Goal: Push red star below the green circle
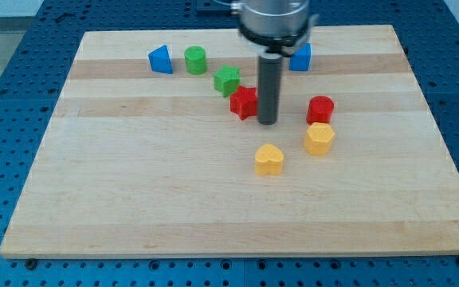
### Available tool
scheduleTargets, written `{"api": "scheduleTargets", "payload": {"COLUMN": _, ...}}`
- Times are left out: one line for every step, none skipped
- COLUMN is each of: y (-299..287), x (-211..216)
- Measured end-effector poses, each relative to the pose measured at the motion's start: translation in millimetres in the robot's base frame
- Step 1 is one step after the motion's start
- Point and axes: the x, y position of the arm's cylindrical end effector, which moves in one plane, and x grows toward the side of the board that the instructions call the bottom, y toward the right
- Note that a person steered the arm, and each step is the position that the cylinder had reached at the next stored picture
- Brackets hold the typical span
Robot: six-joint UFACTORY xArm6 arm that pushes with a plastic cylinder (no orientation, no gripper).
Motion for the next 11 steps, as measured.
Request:
{"api": "scheduleTargets", "payload": {"y": 40, "x": -5}}
{"api": "scheduleTargets", "payload": {"y": 43, "x": -13}}
{"api": "scheduleTargets", "payload": {"y": 33, "x": -20}}
{"api": "scheduleTargets", "payload": {"y": 3, "x": -20}}
{"api": "scheduleTargets", "payload": {"y": -27, "x": -20}}
{"api": "scheduleTargets", "payload": {"y": -55, "x": -21}}
{"api": "scheduleTargets", "payload": {"y": -80, "x": -22}}
{"api": "scheduleTargets", "payload": {"y": -101, "x": -27}}
{"api": "scheduleTargets", "payload": {"y": -120, "x": -32}}
{"api": "scheduleTargets", "payload": {"y": -136, "x": -32}}
{"api": "scheduleTargets", "payload": {"y": -143, "x": -33}}
